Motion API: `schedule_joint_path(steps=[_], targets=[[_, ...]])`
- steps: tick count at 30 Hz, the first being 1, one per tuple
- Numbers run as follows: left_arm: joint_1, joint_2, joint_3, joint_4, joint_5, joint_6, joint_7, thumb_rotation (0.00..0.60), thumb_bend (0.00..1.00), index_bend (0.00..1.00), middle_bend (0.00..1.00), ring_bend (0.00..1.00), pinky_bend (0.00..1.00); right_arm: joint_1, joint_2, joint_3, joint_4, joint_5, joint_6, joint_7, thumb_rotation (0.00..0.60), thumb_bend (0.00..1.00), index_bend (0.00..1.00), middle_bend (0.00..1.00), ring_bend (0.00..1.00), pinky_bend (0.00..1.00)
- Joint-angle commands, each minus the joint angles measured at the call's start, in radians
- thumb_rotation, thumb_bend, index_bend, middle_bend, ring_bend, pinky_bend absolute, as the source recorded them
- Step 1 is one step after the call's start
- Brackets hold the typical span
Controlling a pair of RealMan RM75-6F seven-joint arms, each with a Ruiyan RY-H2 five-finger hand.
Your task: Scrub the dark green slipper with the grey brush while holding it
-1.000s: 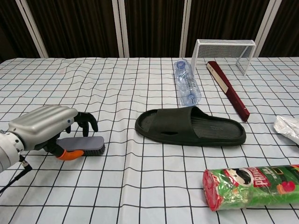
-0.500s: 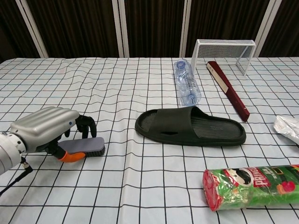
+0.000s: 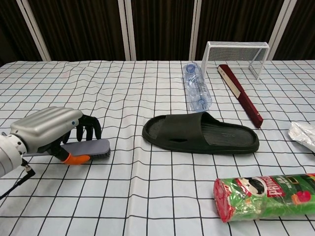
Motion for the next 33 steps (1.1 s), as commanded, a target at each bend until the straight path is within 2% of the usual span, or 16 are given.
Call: schedule_joint_path(steps=[1, 4, 11, 15, 18, 23, 33], targets=[[-0.01, 0.017, -0.014, 0.003, 0.003, -0.006, -0.044, 0.6, 0.79, 0.55, 0.62, 0.48, 0.58, -0.002, -0.001, 0.001, 0.0, -0.006, 0.009, 0.0, 0.6, 0.4, 0.0, 0.0, 0.0, 0.0], [-0.024, 0.038, -0.034, -0.003, -0.007, -0.022, -0.075, 0.6, 0.8, 0.57, 0.63, 0.49, 0.6, -0.003, -0.007, 0.001, 0.002, -0.018, 0.018, -0.006, 0.6, 0.41, 0.0, 0.0, 0.0, 0.0], [-0.097, 0.112, -0.101, -0.043, -0.05, -0.122, -0.134, 0.6, 0.81, 0.58, 0.65, 0.5, 0.61, 0.037, -0.04, -0.005, -0.031, -0.078, -0.017, -0.06, 0.6, 0.57, 0.0, 0.0, 0.0, 0.0], [-0.15, 0.137, -0.157, -0.051, -0.094, -0.174, -0.132, 0.6, 0.81, 0.58, 0.65, 0.5, 0.61, 0.098, -0.067, -0.005, -0.065, -0.136, -0.083, -0.087, 0.6, 0.64, 0.0, 0.0, 0.0, 0.0], [-0.215, 0.152, -0.212, -0.038, -0.156, -0.254, -0.131, 0.6, 0.81, 0.57, 0.64, 0.5, 0.61, 0.174, -0.094, -0.006, -0.098, -0.17, -0.186, -0.028, 0.6, 0.69, 0.0, 0.0, 0.0, 0.0], [-0.302, 0.154, -0.263, -0.01, -0.233, -0.343, -0.125, 0.6, 0.81, 0.57, 0.64, 0.5, 0.61, 0.263, -0.157, 0.017, -0.083, -0.187, -0.287, -0.021, 0.6, 0.72, 0.0, 0.0, 0.0, 0.0], [-0.456, 0.099, -0.299, 0.086, -0.384, -0.465, -0.113, 0.6, 0.81, 0.57, 0.64, 0.5, 0.61, 0.366, -0.284, 0.081, -0.085, -0.127, -0.377, -0.071, 0.6, 0.72, 0.0, 0.0, 0.0, 0.0]])
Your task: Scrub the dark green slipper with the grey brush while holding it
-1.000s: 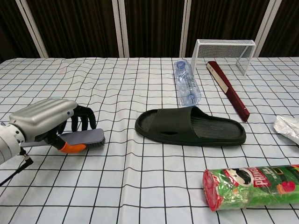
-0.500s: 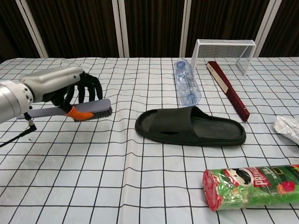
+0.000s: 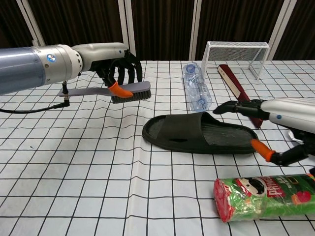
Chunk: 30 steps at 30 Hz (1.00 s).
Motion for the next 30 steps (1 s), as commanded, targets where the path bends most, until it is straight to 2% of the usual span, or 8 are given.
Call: schedule_joint_path(steps=[1, 8, 13, 24, 30], targets=[[-0.055, -0.036, -0.01, 0.052, -0.046, -0.042, -0.006, 0.6, 0.81, 0.57, 0.64, 0.5, 0.61, 0.025, -0.031, 0.02, -0.006, 0.028, -0.024, -0.011, 0.6, 0.72, 0.0, 0.0, 0.0, 0.0], [-0.144, -0.106, -0.015, 0.153, -0.078, -0.07, -0.014, 0.6, 0.81, 0.56, 0.64, 0.5, 0.61, 0.066, -0.097, 0.035, 0.021, 0.083, -0.064, -0.023, 0.6, 0.75, 0.0, 0.0, 0.0, 0.0], [-0.199, -0.144, -0.025, 0.227, -0.111, -0.115, -0.05, 0.6, 0.81, 0.56, 0.63, 0.5, 0.6, 0.082, -0.149, 0.039, 0.062, 0.092, -0.058, 0.039, 0.6, 0.76, 0.0, 0.02, 0.0, 0.0], [-0.28, -0.185, -0.029, 0.306, -0.156, -0.216, -0.142, 0.6, 0.81, 0.56, 0.63, 0.5, 0.6, 0.106, -0.234, -0.014, 0.204, 0.004, -0.016, 0.209, 0.6, 0.77, 0.0, 0.07, 0.0, 0.0], [-0.312, -0.198, -0.024, 0.324, -0.16, -0.238, -0.172, 0.6, 0.82, 0.56, 0.63, 0.5, 0.6, 0.113, -0.28, -0.043, 0.276, -0.022, -0.003, 0.237, 0.6, 0.77, 0.0, 0.07, 0.0, 0.0]])
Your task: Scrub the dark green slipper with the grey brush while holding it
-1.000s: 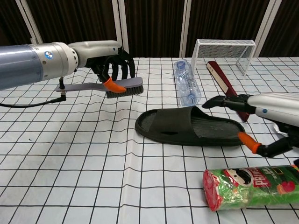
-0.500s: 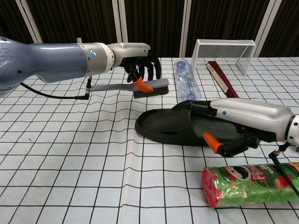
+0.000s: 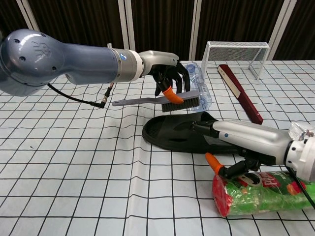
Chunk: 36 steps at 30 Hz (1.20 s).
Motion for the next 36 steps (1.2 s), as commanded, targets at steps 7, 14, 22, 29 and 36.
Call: schedule_joint_path(steps=[7, 14, 22, 29, 36], targets=[[-0.024, -0.005, 0.026, 0.004, 0.005, 0.0, -0.026, 0.6, 0.82, 0.56, 0.63, 0.5, 0.6, 0.012, -0.044, -0.028, 0.047, -0.006, 0.006, 0.006, 0.6, 0.77, 0.0, 0.07, 0.0, 0.0], [-0.042, -0.008, 0.042, 0.01, 0.0, -0.002, -0.041, 0.6, 0.81, 0.56, 0.63, 0.5, 0.6, 0.028, -0.063, -0.028, 0.053, 0.017, -0.017, -0.018, 0.6, 0.77, 0.0, 0.07, 0.0, 0.0], [-0.067, -0.025, 0.046, 0.026, -0.016, -0.026, -0.079, 0.6, 0.81, 0.56, 0.63, 0.5, 0.6, 0.032, -0.063, -0.032, 0.048, 0.033, -0.015, -0.034, 0.6, 0.77, 0.0, 0.07, 0.0, 0.0], [-0.084, -0.034, 0.019, 0.045, -0.044, -0.113, -0.17, 0.6, 0.81, 0.56, 0.63, 0.5, 0.6, 0.032, -0.054, -0.034, 0.037, 0.045, -0.005, -0.043, 0.6, 0.77, 0.0, 0.07, 0.0, 0.0], [-0.091, -0.015, 0.03, 0.039, -0.043, -0.173, -0.216, 0.6, 0.82, 0.56, 0.63, 0.5, 0.6, 0.032, -0.05, -0.042, 0.025, 0.045, 0.003, -0.049, 0.6, 0.77, 0.0, 0.07, 0.0, 0.0]])
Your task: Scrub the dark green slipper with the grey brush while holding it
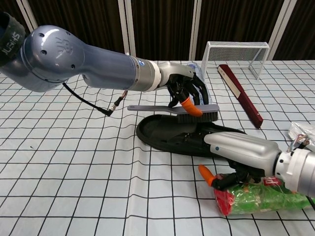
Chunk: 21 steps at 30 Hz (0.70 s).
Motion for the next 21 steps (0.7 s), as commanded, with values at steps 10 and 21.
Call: schedule_joint_path(steps=[10, 21], targets=[[0.001, 0.109, 0.08, -0.077, -0.01, -0.033, -0.017, 0.6, 0.82, 0.56, 0.64, 0.5, 0.61, -0.002, 0.008, -0.006, -0.013, 0.005, 0.013, -0.009, 0.6, 0.77, 0.0, 0.07, 0.0, 0.0], [-0.029, 0.214, 0.212, -0.152, -0.079, -0.03, -0.014, 0.6, 0.87, 0.56, 0.64, 0.5, 0.61, -0.002, 0.003, -0.008, -0.003, 0.02, 0.014, -0.005, 0.6, 0.77, 0.0, 0.07, 0.0, 0.0]])
